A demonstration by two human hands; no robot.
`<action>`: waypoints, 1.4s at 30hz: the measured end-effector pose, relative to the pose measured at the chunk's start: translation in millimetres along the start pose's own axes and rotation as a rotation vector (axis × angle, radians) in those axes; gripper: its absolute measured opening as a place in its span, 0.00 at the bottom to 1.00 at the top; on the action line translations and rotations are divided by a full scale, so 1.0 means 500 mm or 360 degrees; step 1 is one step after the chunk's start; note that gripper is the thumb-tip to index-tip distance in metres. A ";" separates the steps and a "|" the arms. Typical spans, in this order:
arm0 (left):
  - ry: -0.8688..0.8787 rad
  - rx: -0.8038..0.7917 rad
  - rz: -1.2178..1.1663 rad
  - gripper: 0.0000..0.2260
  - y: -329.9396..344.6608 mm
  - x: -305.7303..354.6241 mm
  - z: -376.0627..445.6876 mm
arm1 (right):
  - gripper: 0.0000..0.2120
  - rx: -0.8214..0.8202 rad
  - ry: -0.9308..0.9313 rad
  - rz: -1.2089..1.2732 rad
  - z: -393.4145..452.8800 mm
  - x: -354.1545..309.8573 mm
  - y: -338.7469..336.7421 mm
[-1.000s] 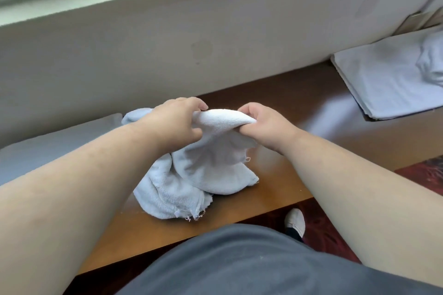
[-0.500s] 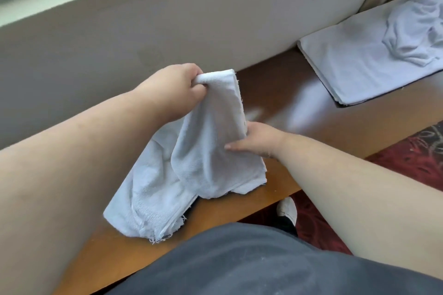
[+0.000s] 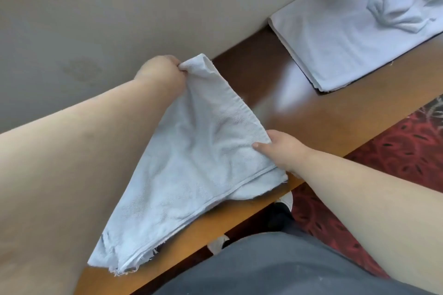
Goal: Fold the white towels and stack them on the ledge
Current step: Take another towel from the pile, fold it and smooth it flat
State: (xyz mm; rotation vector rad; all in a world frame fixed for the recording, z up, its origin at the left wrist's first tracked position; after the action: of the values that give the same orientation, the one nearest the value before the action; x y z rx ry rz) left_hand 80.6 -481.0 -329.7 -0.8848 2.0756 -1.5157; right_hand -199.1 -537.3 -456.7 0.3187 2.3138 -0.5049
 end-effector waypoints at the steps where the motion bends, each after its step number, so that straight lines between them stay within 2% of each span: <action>1: -0.0015 -0.0019 0.0014 0.10 0.013 0.015 0.022 | 0.10 0.0099 0.0035 0.0089 0.008 0.010 -0.017; 3: -0.0064 -0.0047 -0.0014 0.11 0.044 0.046 0.058 | 0.09 0.0261 0.0133 0.0294 0.022 0.030 -0.050; 5: -0.0061 -0.0072 -0.0094 0.12 0.078 0.083 0.088 | 0.11 0.0336 0.0176 0.0315 0.035 0.049 -0.081; 9: 0.0061 -0.0344 -0.0379 0.25 0.159 0.153 0.099 | 0.20 0.0315 0.0194 0.0239 0.051 0.074 -0.133; 11: 0.0069 -0.0446 -0.0444 0.26 0.198 0.170 0.076 | 0.24 0.0256 0.0231 0.0202 0.054 0.080 -0.153; 14: 0.0062 -0.0494 -0.0468 0.25 0.243 0.165 0.024 | 0.26 0.0227 0.0200 -0.0025 0.059 0.069 -0.169; 18: -0.0029 -0.0461 -0.0549 0.27 0.277 0.101 -0.069 | 0.27 0.0331 0.0047 -0.0416 0.069 0.008 -0.145; 24: -0.0293 -0.0287 -0.0479 0.26 0.293 -0.112 -0.206 | 0.26 0.0212 -0.0499 -0.1072 0.049 -0.147 0.022; 29: -0.0606 -0.0133 -0.0551 0.25 0.299 -0.304 -0.345 | 0.27 -0.0060 -0.0792 -0.1291 0.012 -0.245 0.224; 33: -0.0869 -0.0184 -0.0673 0.27 0.345 -0.416 -0.473 | 0.27 -0.0283 -0.0950 -0.1443 -0.010 -0.296 0.391; 38: -0.1355 -0.0181 -0.1404 0.28 0.414 -0.495 -0.565 | 0.24 -0.0528 -0.1127 -0.1704 0.003 -0.373 0.586; 42: -0.1281 -0.0190 -0.1796 0.29 0.438 -0.511 -0.559 | 0.18 -0.0606 -0.1164 -0.1784 0.047 -0.433 0.707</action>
State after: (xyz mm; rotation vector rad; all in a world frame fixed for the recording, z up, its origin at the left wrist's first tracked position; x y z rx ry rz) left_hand 23.3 -66.5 -457.2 -2.4479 1.0415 -1.0671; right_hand 96.9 -249.6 -411.1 -1.2072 1.6069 -0.5409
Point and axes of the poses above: each hand's wrist, its own z-axis towards the middle knuckle, its own y-axis out of the palm, x = y × z, the point moved 1 cm from there along z, towards the middle knuckle, and after that the axes turned 2 degrees about -x, right-handed, at the moved point
